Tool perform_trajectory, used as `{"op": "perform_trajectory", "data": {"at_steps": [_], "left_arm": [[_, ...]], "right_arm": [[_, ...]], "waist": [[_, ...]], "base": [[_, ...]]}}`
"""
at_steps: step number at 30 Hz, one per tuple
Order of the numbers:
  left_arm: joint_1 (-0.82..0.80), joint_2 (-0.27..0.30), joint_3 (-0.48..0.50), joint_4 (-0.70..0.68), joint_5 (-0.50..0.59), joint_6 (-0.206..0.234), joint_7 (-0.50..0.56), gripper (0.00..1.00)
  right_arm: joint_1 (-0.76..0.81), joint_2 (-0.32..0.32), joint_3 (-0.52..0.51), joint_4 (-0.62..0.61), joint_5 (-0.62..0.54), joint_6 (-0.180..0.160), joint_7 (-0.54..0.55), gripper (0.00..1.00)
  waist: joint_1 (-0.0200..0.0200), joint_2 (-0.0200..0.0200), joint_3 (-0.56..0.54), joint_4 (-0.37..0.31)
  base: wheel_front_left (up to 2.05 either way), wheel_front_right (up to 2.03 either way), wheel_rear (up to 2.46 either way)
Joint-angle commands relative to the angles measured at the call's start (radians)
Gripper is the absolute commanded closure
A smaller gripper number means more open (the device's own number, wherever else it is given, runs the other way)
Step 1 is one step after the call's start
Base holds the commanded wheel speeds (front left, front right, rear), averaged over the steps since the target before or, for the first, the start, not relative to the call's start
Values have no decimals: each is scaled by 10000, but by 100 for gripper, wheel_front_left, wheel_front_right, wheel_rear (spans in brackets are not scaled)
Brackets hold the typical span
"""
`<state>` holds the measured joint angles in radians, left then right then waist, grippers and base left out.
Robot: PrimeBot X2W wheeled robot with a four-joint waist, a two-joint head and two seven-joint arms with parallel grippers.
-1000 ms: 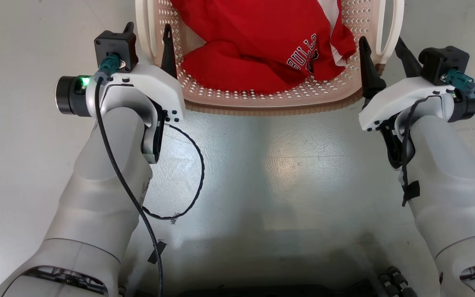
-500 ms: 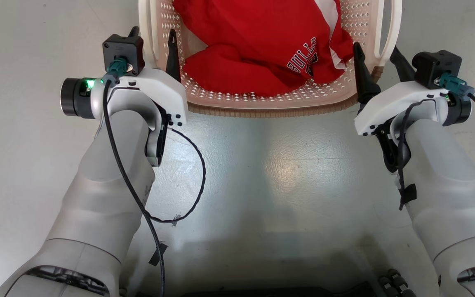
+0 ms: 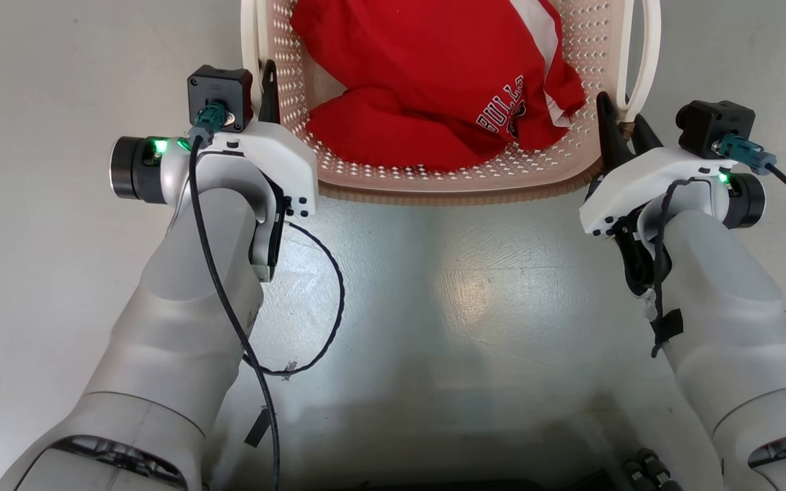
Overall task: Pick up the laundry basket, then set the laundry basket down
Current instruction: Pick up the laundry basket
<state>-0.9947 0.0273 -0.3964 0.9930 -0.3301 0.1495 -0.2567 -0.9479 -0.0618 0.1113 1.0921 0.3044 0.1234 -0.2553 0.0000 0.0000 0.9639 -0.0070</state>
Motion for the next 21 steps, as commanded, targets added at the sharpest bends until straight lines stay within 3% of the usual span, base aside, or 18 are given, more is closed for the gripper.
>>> {"op": "perform_trajectory", "data": {"at_steps": [1, 11, 21], "left_arm": [[109, 229, 19, -74, -152, 43, -51, 100], [298, 229, -407, 422, -711, -13, -51, 100], [990, 229, -1373, 1219, -1702, -88, -51, 100]], "right_arm": [[314, 116, 351, -51, 13, 73, -65, 100], [475, 116, 855, 358, 381, 73, -65, 100], [935, 116, 2194, 1219, 1445, 73, -50, 100]], "waist": [[0, 0, -65, -17], [0, 0, -732, -51], [0, 0, -2339, -137]], "base": [[0, 0, 0], [0, 0, 0], [0, 0, 0]]}}
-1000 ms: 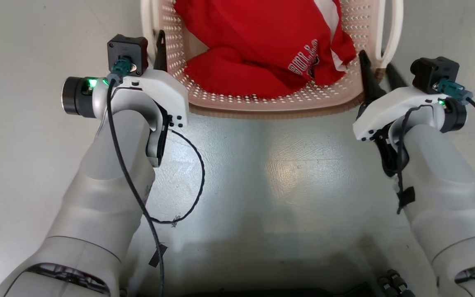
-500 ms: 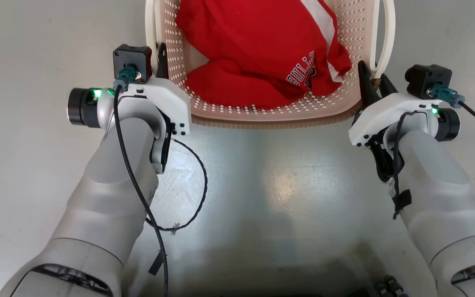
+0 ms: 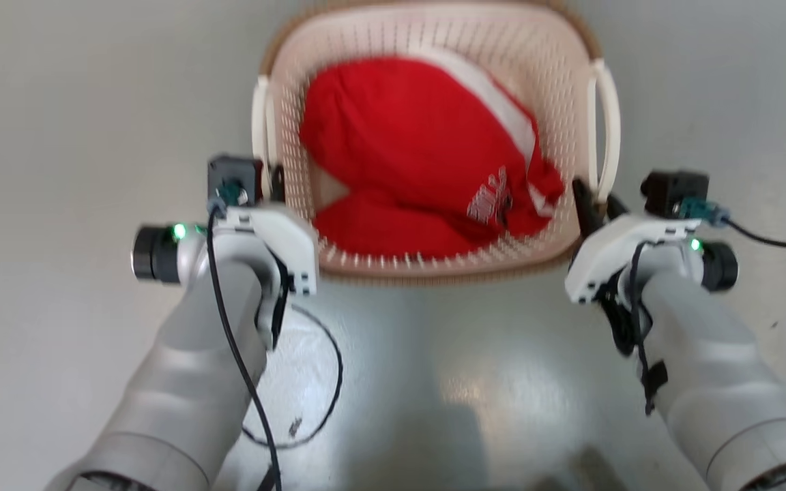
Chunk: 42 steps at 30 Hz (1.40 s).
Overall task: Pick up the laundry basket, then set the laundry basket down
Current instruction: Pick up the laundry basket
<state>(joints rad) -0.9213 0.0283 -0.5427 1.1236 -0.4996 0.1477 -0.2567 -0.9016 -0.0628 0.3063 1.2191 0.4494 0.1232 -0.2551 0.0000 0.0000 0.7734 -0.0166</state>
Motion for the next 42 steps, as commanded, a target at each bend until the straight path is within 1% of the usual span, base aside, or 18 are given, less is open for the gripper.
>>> {"op": "perform_trajectory", "data": {"at_steps": [1, 10, 17, 18, 19, 22, 26, 32, 42], "left_arm": [[342, 219, -35, -21, -128, -93, -51, 100], [1210, 219, -1225, 402, -1131, -156, 65, 100], [2101, 219, -2034, 631, -1881, -253, 722, 100], [2325, 219, -2229, 693, -2036, -267, 845, 100], [2439, 219, -2321, 717, -2115, -284, 913, 100], [2768, 219, -2621, 774, -2333, -416, 1237, 100], [3061, 219, -2918, 817, -2624, -513, 1629, 100], [3331, 219, -3290, 821, -2983, -579, 1948, 100], [3695, 219, -3796, 927, -3375, -655, 2407, 100]], "right_arm": [[533, 125, 420, 6, 159, 75, -16, 100], [1434, 126, 2005, 193, 1276, 75, 553, 100], [2267, 126, 3027, 134, 1993, 75, 1233, 100], [2474, 126, 3262, 104, 2189, 75, 1378, 100], [2577, 126, 3370, 96, 2288, 75, 1448, 100], [2843, 126, 3684, 104, 2544, 75, 1708, 100], [3043, 126, 3996, 156, 2825, 75, 1959, 100], [3212, 126, 4358, 220, 3190, 75, 2205, 100], [3537, 126, 4734, 388, 3624, 75, 2331, 100]], "waist": [[0, 0, -645, -55], [0, 0, -2745, -241], [0, 0, -4427, -532], [0, 0, -4881, -623], [0, 0, -5100, -665], [0, 0, -5704, -787], [0, 0, -6331, -919], [0, 0, -6994, -1117], [0, 0, -7646, -1186]], "base": [[0, 0, 0], [0, 0, 0], [0, 0, 0], [0, 0, 0], [0, 0, 0], [0, 0, 0], [0, 0, 0], [0, 0, 0], [0, 0, 0]]}}
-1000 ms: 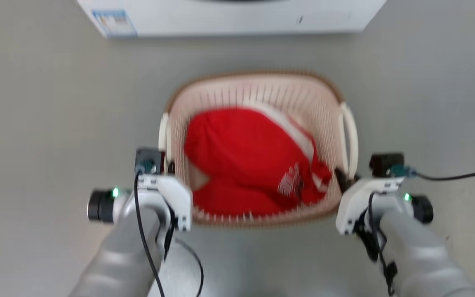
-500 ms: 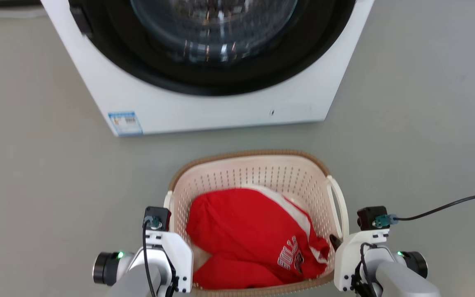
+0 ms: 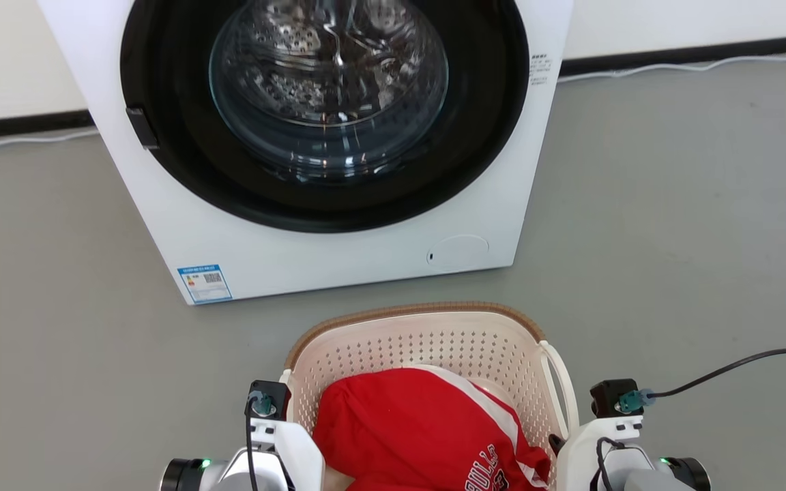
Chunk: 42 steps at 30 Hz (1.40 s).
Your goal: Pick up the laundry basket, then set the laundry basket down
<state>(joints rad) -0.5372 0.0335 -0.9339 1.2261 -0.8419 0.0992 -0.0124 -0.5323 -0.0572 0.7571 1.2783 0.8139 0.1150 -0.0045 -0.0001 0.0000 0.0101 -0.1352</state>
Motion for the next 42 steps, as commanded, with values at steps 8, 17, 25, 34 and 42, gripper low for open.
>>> {"op": "perform_trajectory", "data": {"at_steps": [8, 17, 25, 34, 42], "left_arm": [[127, 168, -226, -14, -205, -175, 72, 100], [278, 168, -579, -72, -488, -114, 159, 100], [278, 168, -800, -39, -743, -91, 173, 100], [232, 168, -1021, -8, -1001, -77, 147, 100], [194, 168, -1154, 12, -1208, -49, 108, 100]], "right_arm": [[84, 70, 406, -31, 267, 157, -188, 100], [94, 70, 534, 82, 407, 157, -182, 100], [129, 70, 623, 113, 500, 157, -144, 100], [123, 70, 726, 122, 627, 157, -123, 100], [135, 70, 724, 123, 622, 157, -120, 100]], "waist": [[1, 0, -294, 93], [1, 0, -446, 185], [1, 0, -491, 251], [1, 0, -499, 341], [1, 0, -437, 425]], "base": [[0, 0, 0], [0, 0, 0], [0, 0, 0], [0, 0, 0], [0, 0, 0]]}}
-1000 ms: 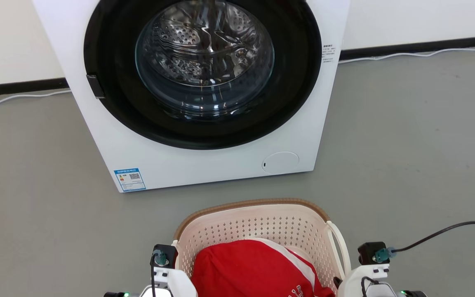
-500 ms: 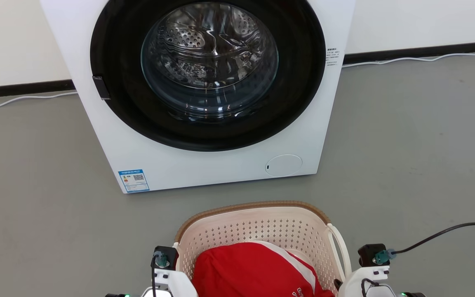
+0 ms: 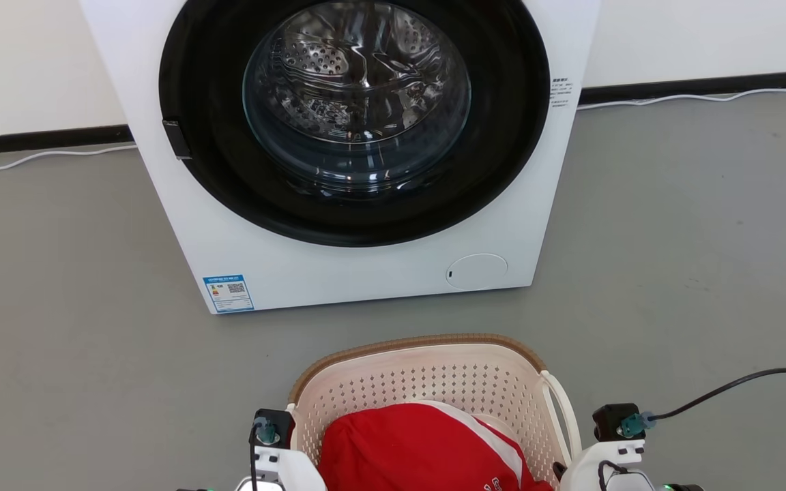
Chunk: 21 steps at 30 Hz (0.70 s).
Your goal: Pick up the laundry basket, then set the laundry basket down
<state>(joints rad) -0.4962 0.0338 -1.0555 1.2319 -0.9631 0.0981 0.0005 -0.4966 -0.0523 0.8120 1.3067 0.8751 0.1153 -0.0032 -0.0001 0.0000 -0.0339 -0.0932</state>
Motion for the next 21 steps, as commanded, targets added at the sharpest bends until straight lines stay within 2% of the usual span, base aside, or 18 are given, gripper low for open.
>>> {"op": "perform_trajectory", "data": {"at_steps": [1, 21], "left_arm": [[-212, 164, 43, -43, -27, -37, -29, 100], [-548, 164, -275, 10, -486, 78, -321, 100]], "right_arm": [[-216, 20, 179, -161, 12, 154, -136, 100], [-552, 20, 470, -295, 420, 154, -726, 100]], "waist": [[1, 0, 13, 18], [1, 0, 748, 124]], "base": [[0, 0, 0], [0, 0, 0]]}}
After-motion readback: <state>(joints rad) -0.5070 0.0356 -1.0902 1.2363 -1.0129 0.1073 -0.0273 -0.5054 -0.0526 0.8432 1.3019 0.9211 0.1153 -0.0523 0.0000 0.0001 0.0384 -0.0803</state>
